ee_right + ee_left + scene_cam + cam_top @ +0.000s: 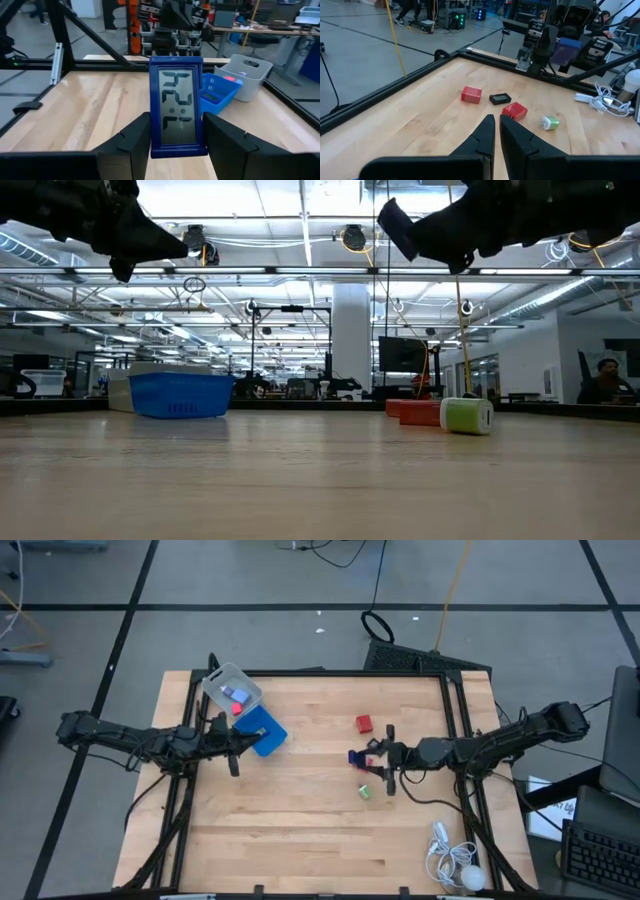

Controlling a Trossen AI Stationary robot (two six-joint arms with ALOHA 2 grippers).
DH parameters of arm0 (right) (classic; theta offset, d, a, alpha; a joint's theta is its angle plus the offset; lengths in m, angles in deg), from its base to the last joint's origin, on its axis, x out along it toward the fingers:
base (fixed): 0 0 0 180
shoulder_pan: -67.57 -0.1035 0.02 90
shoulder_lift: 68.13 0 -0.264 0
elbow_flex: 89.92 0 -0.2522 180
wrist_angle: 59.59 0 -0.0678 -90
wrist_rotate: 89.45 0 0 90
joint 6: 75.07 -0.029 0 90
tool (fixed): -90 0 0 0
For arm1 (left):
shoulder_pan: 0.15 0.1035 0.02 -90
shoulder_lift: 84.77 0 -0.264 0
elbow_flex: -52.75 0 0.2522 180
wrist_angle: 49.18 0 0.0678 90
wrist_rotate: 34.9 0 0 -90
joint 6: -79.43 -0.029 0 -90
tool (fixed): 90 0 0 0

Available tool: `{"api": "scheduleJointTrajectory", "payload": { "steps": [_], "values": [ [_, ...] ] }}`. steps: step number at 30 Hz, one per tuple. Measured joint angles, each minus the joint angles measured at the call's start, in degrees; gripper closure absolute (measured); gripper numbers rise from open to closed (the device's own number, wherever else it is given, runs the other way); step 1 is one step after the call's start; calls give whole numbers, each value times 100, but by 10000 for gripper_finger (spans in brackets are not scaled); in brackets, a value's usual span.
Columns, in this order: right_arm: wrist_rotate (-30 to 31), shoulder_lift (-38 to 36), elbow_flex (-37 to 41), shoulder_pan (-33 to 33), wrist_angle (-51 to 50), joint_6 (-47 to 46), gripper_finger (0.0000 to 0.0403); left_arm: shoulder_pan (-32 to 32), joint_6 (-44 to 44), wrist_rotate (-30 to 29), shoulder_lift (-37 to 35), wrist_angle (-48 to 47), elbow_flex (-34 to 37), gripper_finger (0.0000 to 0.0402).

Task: Pick & Place Office items
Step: Put the dark blue digital timer into the blue bin

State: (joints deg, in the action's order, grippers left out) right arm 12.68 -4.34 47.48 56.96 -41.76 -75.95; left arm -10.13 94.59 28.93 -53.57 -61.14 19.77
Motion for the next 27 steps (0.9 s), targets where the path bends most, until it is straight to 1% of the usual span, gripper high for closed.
{"api": "scheduleJointTrajectory", "payload": {
  "steps": [6,13,20,25,27],
  "values": [
    [-43,205,-2,2,66,-20,245,4,-20,0,-2,33,0,376],
    [-45,369,-2,2,390,6,245,4,-135,-26,20,134,0,376],
    [-45,369,-2,2,422,6,245,4,-136,-59,279,177,0,376],
    [-45,369,-2,2,423,6,245,4,-147,-570,514,444,0,374],
    [-45,369,-2,2,420,6,245,4,-110,-601,617,503,0,367]
  ]
}}
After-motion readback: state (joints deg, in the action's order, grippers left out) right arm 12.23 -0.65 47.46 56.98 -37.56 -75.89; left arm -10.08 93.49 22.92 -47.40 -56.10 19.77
